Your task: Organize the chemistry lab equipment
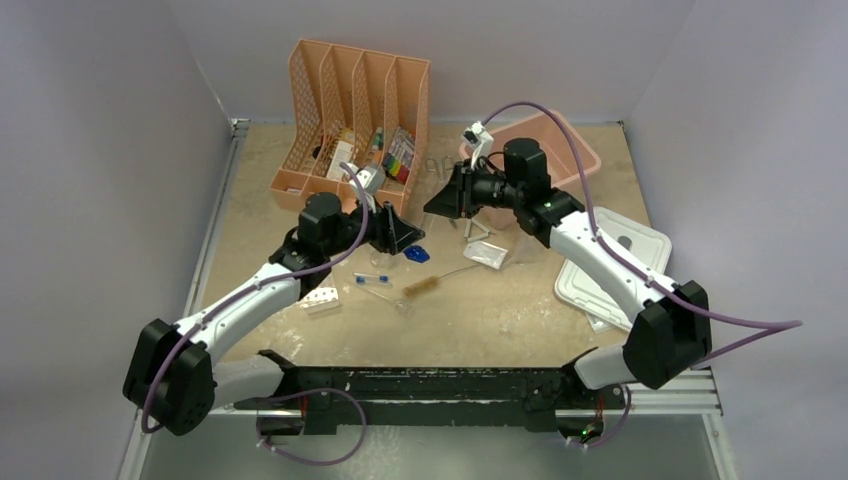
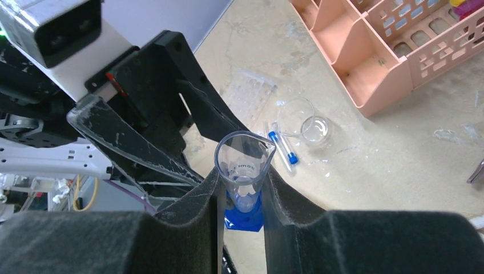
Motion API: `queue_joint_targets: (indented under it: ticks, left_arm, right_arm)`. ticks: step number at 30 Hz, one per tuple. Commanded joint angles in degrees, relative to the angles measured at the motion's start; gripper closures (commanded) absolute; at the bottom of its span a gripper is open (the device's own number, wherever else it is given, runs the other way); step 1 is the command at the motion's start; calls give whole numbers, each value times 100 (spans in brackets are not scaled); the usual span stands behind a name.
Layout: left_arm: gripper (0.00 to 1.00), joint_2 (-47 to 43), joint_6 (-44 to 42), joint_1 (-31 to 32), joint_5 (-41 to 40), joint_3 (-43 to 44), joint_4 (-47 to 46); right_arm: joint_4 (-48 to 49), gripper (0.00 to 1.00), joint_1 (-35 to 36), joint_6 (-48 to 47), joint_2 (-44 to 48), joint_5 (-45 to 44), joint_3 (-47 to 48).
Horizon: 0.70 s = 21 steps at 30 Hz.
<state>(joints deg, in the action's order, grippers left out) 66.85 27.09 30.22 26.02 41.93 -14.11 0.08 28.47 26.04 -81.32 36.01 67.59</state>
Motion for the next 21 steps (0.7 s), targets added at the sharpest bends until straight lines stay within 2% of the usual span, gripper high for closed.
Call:
queue_joint_targets:
  ticks: [1, 9, 13, 15, 19, 21]
  left_arm:
    - [49, 155, 116, 66, 534, 119, -482]
    - [66, 278, -47, 89, 751, 153, -523]
    - [80, 267, -188, 98, 784, 159, -506]
    - [87, 267, -208, 96, 756, 172, -548]
    - [90, 320, 113, 96, 524, 267, -781]
    - [90, 351, 288, 98, 392, 298, -1037]
  right_arm:
    - [357, 77, -9, 147, -32, 515, 324]
    - [604, 76, -11, 335, -100, 625, 240]
    - [731, 75, -8, 500, -94, 593, 185]
    - [807, 68, -10, 589, -115, 562, 133]
    - [932, 49, -3, 755, -84, 84, -48]
    - [1088, 46, -4, 931, -36, -133, -260]
